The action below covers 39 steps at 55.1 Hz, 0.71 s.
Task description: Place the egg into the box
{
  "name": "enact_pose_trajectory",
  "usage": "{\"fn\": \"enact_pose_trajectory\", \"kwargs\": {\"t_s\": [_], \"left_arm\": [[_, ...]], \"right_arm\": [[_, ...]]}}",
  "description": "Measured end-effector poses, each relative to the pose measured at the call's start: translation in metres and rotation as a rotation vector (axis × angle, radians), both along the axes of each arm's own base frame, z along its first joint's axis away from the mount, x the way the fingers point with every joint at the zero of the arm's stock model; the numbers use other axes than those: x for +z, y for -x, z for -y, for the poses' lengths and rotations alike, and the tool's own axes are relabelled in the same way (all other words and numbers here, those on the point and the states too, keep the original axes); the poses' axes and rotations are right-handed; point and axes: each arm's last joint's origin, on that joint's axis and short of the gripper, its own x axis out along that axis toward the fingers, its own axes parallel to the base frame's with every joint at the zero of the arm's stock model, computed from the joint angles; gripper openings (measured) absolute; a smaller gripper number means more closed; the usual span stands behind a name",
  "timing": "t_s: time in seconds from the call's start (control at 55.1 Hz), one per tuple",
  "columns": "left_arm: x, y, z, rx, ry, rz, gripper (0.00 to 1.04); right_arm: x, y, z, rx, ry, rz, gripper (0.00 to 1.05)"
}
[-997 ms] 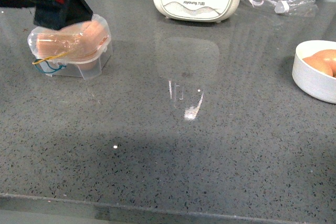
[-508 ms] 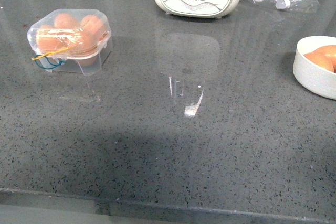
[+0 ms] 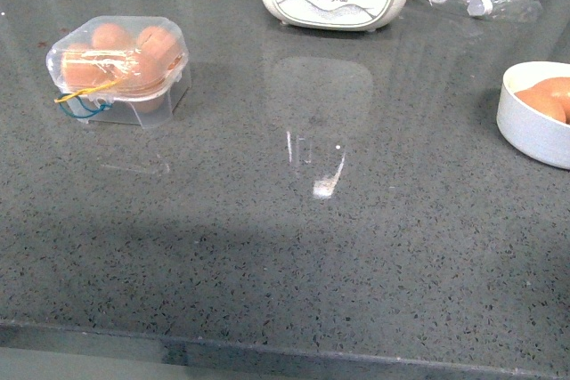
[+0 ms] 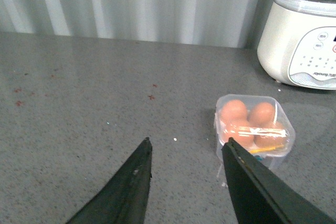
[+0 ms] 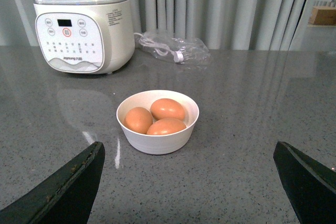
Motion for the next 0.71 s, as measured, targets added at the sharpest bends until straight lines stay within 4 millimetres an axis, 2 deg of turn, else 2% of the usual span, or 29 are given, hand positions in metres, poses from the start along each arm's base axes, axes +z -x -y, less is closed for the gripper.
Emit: {"fn": "enact_pose_trajectory", "kwargs": {"t_s": [0.109, 0.199, 0.58, 0.707], "left_arm": [[-0.012, 0.007, 0.010, -0.008, 0.011, -0.004, 0.18], [-0.017, 0.012, 0.014, -0.005, 0.015, -0.002, 0.04], [-0.035, 0.029, 0.035, -0.009, 0.023, -0.001, 0.04], [-0.039, 0.034, 0.036, -0.017, 0.024, -0.001, 0.04]], "right_arm": [[0.000, 0.000, 0.000, 0.000, 0.000, 0.000, 0.97], [0.000, 0.000, 0.000, 0.000, 0.000, 0.000, 0.97], [0.000, 0.000, 0.000, 0.000, 0.000, 0.000, 0.97], [0.000, 0.000, 0.000, 0.000, 0.000, 0.000, 0.97]]}}
